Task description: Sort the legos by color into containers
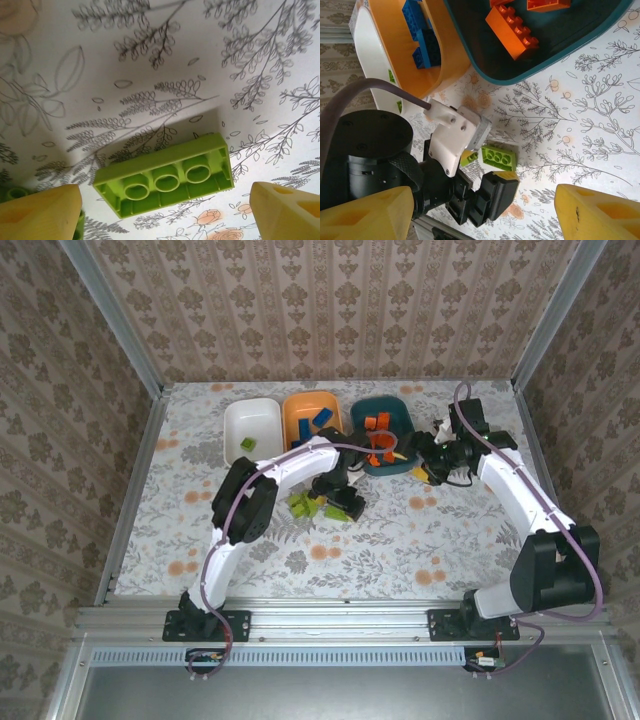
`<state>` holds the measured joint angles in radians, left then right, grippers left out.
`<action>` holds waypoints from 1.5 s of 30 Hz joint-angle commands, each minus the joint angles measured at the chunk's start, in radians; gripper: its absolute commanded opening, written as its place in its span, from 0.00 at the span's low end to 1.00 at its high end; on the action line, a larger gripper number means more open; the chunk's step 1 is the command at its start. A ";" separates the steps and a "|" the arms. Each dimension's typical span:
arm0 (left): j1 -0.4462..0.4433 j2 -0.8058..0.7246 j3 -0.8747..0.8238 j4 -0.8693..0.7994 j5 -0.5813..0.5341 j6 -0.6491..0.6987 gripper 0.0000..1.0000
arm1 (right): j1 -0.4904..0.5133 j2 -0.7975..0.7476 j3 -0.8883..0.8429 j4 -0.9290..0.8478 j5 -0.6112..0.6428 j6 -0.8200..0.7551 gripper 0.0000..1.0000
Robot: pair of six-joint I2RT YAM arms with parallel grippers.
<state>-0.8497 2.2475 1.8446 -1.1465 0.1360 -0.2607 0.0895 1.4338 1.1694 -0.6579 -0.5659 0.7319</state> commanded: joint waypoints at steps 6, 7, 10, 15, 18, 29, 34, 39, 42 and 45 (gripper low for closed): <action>-0.035 0.042 0.012 -0.056 0.040 -0.076 0.87 | -0.004 0.024 -0.013 0.016 -0.063 -0.016 0.75; -0.036 0.049 0.021 -0.060 0.037 -0.082 0.87 | -0.004 0.024 -0.013 0.014 -0.065 -0.020 0.75; -0.035 0.072 0.052 -0.079 0.028 -0.099 0.87 | -0.005 0.024 -0.014 0.005 -0.071 -0.032 0.75; -0.030 0.099 0.077 -0.105 0.006 -0.117 0.84 | -0.012 0.020 -0.015 0.001 -0.081 -0.046 0.75; -0.017 0.107 0.077 -0.105 0.002 -0.143 0.84 | -0.014 0.016 -0.018 -0.003 -0.090 -0.053 0.76; 0.004 0.140 0.111 -0.099 0.012 -0.181 0.77 | -0.019 0.017 -0.017 -0.017 -0.101 -0.066 0.75; 0.009 0.119 0.086 -0.087 0.007 -0.178 0.70 | -0.019 0.019 -0.017 -0.011 -0.107 -0.060 0.75; 0.018 0.069 0.081 -0.077 0.004 -0.168 0.68 | -0.019 0.016 -0.022 -0.002 -0.102 -0.055 0.75; 0.020 0.025 0.097 -0.094 -0.001 -0.154 0.67 | -0.019 0.013 -0.022 -0.002 -0.095 -0.053 0.75; 0.028 -0.032 0.115 -0.118 -0.005 -0.148 0.68 | -0.019 0.009 -0.025 -0.002 -0.085 -0.054 0.75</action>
<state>-0.8417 2.3238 1.9442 -1.2308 0.1490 -0.4301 0.0753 1.4494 1.1572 -0.6579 -0.6380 0.6834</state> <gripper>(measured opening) 0.678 0.753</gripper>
